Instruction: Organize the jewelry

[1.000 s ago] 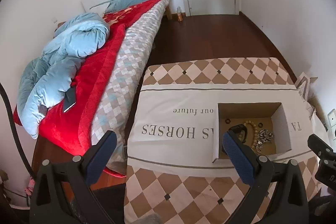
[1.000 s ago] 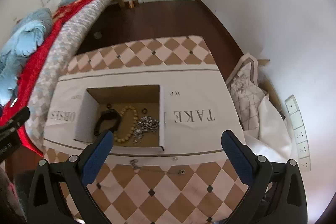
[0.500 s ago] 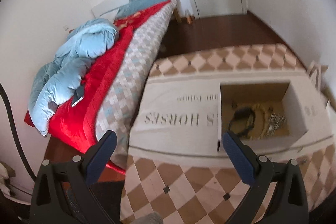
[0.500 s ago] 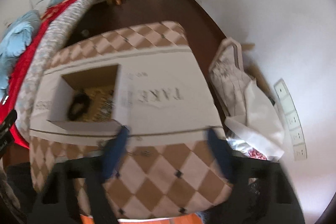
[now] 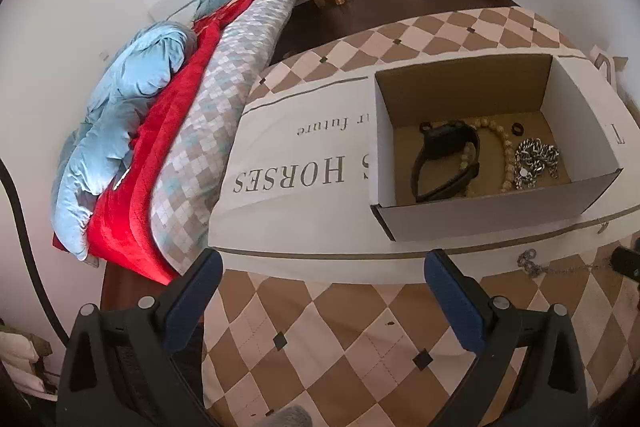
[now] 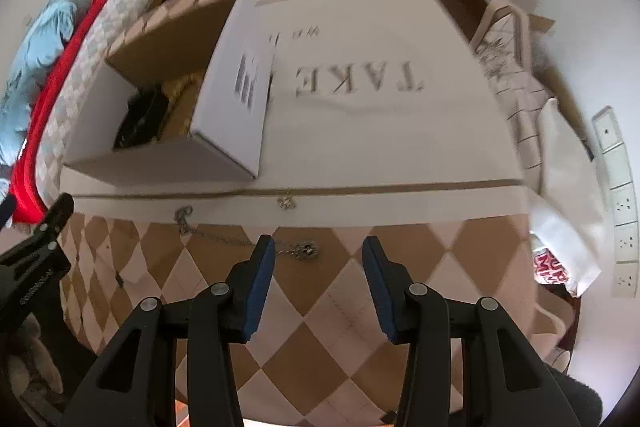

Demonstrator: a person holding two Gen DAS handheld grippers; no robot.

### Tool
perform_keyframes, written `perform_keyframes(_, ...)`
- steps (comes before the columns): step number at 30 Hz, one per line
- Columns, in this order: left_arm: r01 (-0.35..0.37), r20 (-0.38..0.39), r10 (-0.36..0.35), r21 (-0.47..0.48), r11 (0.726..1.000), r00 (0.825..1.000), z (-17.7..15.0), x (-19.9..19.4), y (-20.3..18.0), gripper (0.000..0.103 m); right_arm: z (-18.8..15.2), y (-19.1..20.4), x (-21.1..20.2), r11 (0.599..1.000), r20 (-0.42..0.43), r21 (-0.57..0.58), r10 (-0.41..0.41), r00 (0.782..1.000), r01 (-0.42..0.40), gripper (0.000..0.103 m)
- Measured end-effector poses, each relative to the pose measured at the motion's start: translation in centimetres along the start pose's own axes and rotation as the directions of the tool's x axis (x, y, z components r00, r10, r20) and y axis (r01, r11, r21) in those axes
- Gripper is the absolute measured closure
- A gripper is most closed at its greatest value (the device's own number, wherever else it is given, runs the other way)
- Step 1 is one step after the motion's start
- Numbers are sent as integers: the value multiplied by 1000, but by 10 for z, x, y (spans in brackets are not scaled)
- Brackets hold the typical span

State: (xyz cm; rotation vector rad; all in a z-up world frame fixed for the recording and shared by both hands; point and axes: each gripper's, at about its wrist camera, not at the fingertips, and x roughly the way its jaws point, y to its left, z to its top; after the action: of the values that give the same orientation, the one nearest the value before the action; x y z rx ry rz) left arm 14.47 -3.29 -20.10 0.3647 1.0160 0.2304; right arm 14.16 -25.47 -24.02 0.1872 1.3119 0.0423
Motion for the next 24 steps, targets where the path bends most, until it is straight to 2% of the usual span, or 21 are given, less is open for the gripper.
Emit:
perform_keyframes(1, -1, -3, 1, 3, 1000, 1000, 0, 1, 0, 0, -2, 2, 5, 1000, -12, -3, 2, 1000, -2, 78)
perform_keyframes(3, 2, -7, -2, 5, 1000, 1000, -1, 3, 1, 0, -9, 7, 12, 1000, -24, 0, 24, 999, -24, 97)
perform_keyframes(4, 4, -9, -4, 5, 1000, 1000, -2, 3, 1, 0, -12, 10, 12, 999, -24, -1, 48, 999, -48, 97)
perform_keyframes(6, 7, -14, -7, 10, 1000, 1000, -3, 4, 1, 0, -19, 20, 16, 989, -69, 7, 147, 987, -147, 98)
perform_keyframes(7, 12, -18, -11, 13, 1000, 1000, -4, 5, 0, 0, -22, 24, 17, 981, -85, 6, 193, 978, -193, 98)
perform_keyframes(8, 18, -22, -18, 16, 1000, 1000, -6, 5, 0, 0, -24, 27, 15, 965, -107, 19, 260, 960, -260, 98)
perform_keyframes(10, 33, -26, -32, 31, 999, 999, -8, 4, -3, 0, -22, 19, 6, 952, -78, 68, 302, 950, -298, 95)
perform_keyframes(11, 49, -34, -48, 39, 998, 998, -9, 3, -6, 0, -20, 9, -4, 955, -47, 89, 286, 957, -281, 92)
perform_keyframes(13, 89, -42, -87, 45, 995, 995, -11, -1, -13, 0, -18, -10, -19, 965, 8, 122, 233, 973, -232, 58)
perform_keyframes(14, 128, -48, -125, 54, 990, 991, -11, -6, -21, 0, -18, -25, -30, 972, 45, 142, 185, 982, -189, 54)
perform_keyframes(18, 192, -40, -188, 97, 977, 981, -8, -21, -63, 1, -19, -71, -50, 967, 88, 241, 65, 994, -84, 53)
perform_keyframes(21, 240, -38, -237, 131, 962, 971, -3, -31, -100, 1, -22, -99, -58, 949, 99, 312, 19, 995, -49, 53)
perform_keyframes(24, 259, -26, -259, 175, 950, 966, -1, -39, -135, 1, -24, -115, -62, 937, 109, 348, -5, 994, -34, 53)
